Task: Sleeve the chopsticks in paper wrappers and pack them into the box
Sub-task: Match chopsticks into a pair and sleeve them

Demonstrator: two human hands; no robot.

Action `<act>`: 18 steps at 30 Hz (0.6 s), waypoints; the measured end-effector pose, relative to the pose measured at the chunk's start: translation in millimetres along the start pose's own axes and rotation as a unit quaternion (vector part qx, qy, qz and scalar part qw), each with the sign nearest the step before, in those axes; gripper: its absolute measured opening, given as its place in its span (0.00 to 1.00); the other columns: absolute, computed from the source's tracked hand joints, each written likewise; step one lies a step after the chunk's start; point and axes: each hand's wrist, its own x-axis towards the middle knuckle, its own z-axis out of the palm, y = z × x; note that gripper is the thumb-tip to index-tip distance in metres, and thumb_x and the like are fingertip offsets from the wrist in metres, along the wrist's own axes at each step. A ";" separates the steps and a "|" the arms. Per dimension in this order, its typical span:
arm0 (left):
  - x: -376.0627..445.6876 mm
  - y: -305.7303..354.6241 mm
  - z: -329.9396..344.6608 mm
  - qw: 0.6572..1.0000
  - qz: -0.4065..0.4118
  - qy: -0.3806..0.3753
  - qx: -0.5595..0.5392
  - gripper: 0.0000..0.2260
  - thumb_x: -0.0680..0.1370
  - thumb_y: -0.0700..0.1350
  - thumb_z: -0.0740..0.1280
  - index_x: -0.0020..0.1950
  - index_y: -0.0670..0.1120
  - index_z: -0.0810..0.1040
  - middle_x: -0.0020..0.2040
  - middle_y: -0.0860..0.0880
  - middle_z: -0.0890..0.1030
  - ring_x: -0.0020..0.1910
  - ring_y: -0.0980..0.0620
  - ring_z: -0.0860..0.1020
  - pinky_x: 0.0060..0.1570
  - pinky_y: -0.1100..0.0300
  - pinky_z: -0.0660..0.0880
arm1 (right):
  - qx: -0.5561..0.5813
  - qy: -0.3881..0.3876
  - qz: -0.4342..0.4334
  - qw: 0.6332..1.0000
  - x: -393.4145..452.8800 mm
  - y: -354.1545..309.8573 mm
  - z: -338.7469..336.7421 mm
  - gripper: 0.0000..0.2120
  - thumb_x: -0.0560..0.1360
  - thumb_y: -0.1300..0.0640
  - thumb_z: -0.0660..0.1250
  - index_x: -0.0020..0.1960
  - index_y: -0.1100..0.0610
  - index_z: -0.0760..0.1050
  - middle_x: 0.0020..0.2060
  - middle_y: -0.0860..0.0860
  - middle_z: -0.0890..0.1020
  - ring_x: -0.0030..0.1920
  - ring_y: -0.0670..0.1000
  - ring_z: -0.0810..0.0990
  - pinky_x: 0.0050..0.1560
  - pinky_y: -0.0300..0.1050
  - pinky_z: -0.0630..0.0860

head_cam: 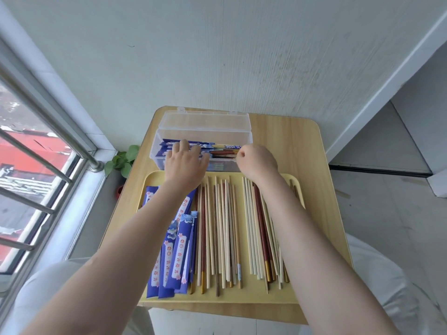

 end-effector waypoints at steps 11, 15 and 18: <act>-52.3 0.8 -19.4 0.987 -0.072 0.081 -0.116 0.10 0.80 0.46 0.61 0.45 0.42 0.75 0.42 0.46 0.75 0.42 0.44 0.74 0.39 0.55 0.68 | 0.120 0.025 -0.049 0.991 -54.4 -7.2 6.1 0.05 0.81 0.59 0.61 0.50 0.56 0.76 0.46 0.48 0.78 0.45 0.51 0.78 0.41 0.45 0.72; -91.4 -14.6 -15.6 0.984 -0.129 -0.110 -0.055 0.09 0.78 0.48 0.62 0.42 0.45 0.71 0.37 0.49 0.73 0.34 0.50 0.70 0.31 0.59 0.63 | 0.108 -0.172 -0.052 0.978 -95.2 -28.5 44.3 0.07 0.79 0.53 0.64 0.51 0.56 0.78 0.45 0.51 0.82 0.45 0.53 0.81 0.48 0.49 0.79; -119.3 -22.7 -3.9 0.983 -0.116 -0.113 -0.082 0.12 0.79 0.53 0.67 0.55 0.47 0.73 0.47 0.50 0.75 0.44 0.50 0.74 0.36 0.57 0.67 | 0.114 -0.178 -0.042 0.977 -117.5 -35.7 61.7 0.09 0.80 0.52 0.63 0.52 0.56 0.78 0.46 0.51 0.81 0.45 0.53 0.80 0.48 0.51 0.79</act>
